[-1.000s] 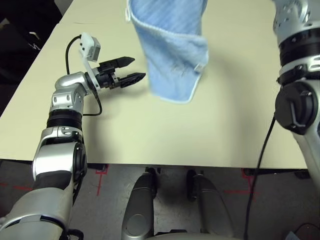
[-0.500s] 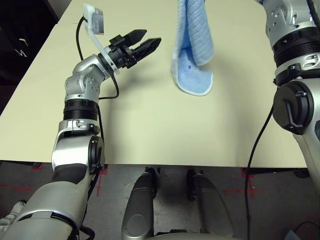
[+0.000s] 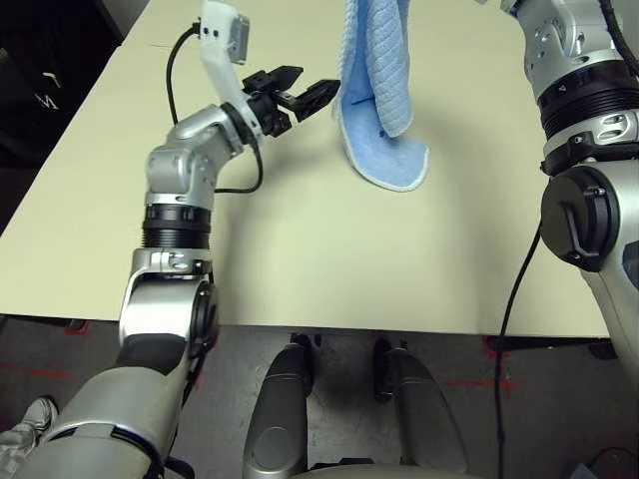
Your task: Fold the towel and set it aside.
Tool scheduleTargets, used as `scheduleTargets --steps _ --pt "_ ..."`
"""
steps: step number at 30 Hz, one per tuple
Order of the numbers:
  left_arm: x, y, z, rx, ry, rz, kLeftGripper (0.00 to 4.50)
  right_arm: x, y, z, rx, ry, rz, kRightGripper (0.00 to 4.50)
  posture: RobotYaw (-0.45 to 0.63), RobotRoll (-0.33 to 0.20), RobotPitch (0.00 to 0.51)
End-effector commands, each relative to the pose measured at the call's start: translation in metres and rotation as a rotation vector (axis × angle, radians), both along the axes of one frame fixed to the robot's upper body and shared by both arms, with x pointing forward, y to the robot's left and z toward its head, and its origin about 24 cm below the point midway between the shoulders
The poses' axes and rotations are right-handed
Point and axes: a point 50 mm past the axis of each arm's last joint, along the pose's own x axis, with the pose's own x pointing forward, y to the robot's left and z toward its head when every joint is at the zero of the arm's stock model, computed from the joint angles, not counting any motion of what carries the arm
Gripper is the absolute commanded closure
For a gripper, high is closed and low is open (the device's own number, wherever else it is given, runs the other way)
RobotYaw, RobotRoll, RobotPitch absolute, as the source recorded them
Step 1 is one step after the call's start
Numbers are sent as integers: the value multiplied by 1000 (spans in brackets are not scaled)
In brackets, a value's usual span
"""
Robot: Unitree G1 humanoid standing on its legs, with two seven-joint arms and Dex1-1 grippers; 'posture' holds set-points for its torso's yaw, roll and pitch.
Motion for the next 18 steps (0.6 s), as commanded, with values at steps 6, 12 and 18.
scheduleTargets --steps 6,12,18 --pt "3 -17 4 2 -6 -14 0 -7 -8 17 44 -54 -35 4458 57 0 272" --pt "9 9 -13 116 11 59 0 -15 -32 40 102 -124 -129 4458 58 0 273" --pt "10 33 -24 179 21 71 0 -20 -36 53 111 -167 -155 4458 60 0 271"
